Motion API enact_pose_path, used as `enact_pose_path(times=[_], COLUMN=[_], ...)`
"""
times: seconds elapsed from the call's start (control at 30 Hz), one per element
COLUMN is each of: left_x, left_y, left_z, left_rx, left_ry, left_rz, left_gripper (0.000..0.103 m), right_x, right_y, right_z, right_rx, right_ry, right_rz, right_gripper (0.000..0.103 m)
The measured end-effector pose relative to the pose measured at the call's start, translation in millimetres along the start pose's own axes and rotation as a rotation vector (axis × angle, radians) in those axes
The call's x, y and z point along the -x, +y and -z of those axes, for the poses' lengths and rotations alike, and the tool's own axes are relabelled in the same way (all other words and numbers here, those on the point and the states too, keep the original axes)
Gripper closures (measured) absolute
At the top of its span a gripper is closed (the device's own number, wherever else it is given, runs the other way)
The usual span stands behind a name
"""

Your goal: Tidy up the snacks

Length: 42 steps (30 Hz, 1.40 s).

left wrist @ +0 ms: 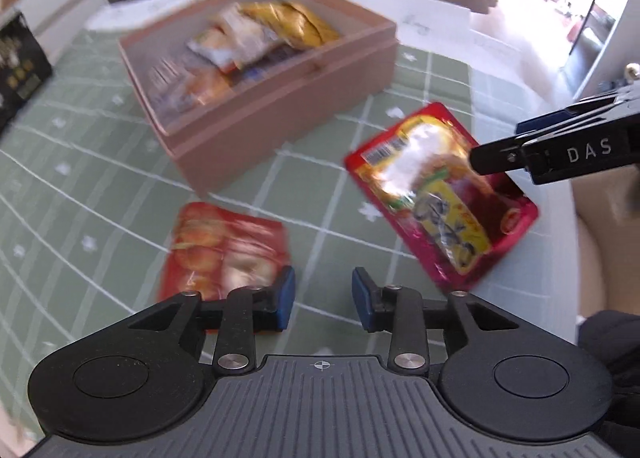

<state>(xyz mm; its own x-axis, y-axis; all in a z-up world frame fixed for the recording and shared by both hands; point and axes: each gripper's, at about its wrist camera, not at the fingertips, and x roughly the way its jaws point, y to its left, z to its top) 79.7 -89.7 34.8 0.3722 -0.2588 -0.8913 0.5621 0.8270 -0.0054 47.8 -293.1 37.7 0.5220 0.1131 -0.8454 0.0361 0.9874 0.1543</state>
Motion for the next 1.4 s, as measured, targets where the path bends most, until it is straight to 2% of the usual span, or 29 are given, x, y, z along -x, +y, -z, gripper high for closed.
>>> enact_pose_path(times=[0.13, 0.2, 0.3, 0.37, 0.4, 0.47, 0.57, 0.67, 0.73, 0.9, 1.0, 1.07, 1.23, 1.4], left_x=[6, 16, 29, 26, 22, 16, 16, 17, 20, 21, 20, 18, 11, 2], left_y=[1, 7, 16, 24, 29, 30, 19, 13, 20, 51, 68, 73, 66, 51], left_z=[5, 3, 1, 1, 2, 5, 9, 9, 10, 9, 6, 6, 2, 3], left_rx=[0.030, 0.051, 0.034, 0.020, 0.021, -0.004, -0.084, -0.116, -0.089, 0.035, 0.121, 0.145, 0.102, 0.004], left_ry=[-0.048, -0.096, -0.143, -0.127, -0.108, -0.074, -0.086, -0.094, -0.106, -0.115, -0.117, -0.114, -0.129, -0.151], left_rz=[0.012, 0.020, -0.063, -0.117, -0.119, -0.101, -0.059, -0.021, -0.001, -0.058, -0.007, -0.006, -0.008, -0.059], left_gripper=[0.066, 0.066, 0.066, 0.066, 0.066, 0.063, 0.061, 0.061, 0.061, 0.061, 0.061, 0.060, 0.051, 0.043], right_x=[-1, 1, 3, 1, 1, 0, 1, 0, -1, 4, 3, 2, -2, -11], right_y=[1, 3, 3, 3, 4, 5, 8, 8, 8, 12, 15, 16, 19, 22], right_z=[5, 5, 4, 4, 5, 6, 9, 9, 10, 11, 12, 13, 15, 20], right_rx=[0.010, 0.019, 0.018, 0.009, 0.006, 0.010, 0.026, 0.018, 0.017, 0.036, 0.032, 0.031, 0.014, -0.009], right_ry=[0.016, 0.008, 0.001, 0.006, 0.011, 0.019, 0.020, 0.026, 0.033, 0.023, 0.026, 0.038, 0.072, 0.116], right_rz=[-0.005, 0.000, 0.002, -0.003, -0.007, -0.015, -0.009, -0.007, -0.006, -0.004, -0.013, -0.025, -0.062, -0.094], right_gripper=[0.036, 0.036, 0.035, 0.035, 0.035, 0.035, 0.035, 0.035, 0.035, 0.034, 0.033, 0.033, 0.031, 0.028])
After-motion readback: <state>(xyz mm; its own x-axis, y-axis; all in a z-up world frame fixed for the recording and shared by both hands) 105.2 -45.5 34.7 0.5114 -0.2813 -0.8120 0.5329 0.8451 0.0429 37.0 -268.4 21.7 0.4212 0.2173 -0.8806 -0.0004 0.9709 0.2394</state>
